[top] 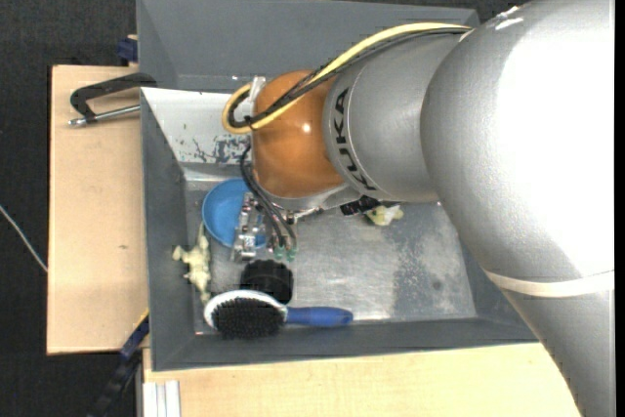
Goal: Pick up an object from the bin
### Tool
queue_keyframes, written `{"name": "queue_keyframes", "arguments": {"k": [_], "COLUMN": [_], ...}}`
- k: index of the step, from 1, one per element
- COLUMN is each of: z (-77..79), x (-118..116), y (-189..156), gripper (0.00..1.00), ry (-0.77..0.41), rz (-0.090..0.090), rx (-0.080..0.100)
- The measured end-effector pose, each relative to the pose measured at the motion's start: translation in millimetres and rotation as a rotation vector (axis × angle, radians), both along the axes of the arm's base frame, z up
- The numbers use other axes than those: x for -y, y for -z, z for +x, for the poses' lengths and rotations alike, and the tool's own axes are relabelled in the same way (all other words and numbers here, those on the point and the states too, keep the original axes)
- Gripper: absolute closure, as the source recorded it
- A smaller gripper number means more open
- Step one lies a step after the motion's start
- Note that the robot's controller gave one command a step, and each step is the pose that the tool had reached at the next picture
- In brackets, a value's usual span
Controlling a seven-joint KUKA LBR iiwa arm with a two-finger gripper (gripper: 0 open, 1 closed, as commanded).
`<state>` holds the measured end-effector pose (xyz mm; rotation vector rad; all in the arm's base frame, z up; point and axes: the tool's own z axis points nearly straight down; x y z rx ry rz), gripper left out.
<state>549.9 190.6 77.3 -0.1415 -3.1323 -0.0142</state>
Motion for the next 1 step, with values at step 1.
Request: {"name": "queue_keyframes", "arguments": {"k": [1], "z": [24.6], "x": [-13.9], "y": [-136.2], "gripper": [1.00], "ry": [0.010], "rz": [-0.003], "rx": [0.020]}}
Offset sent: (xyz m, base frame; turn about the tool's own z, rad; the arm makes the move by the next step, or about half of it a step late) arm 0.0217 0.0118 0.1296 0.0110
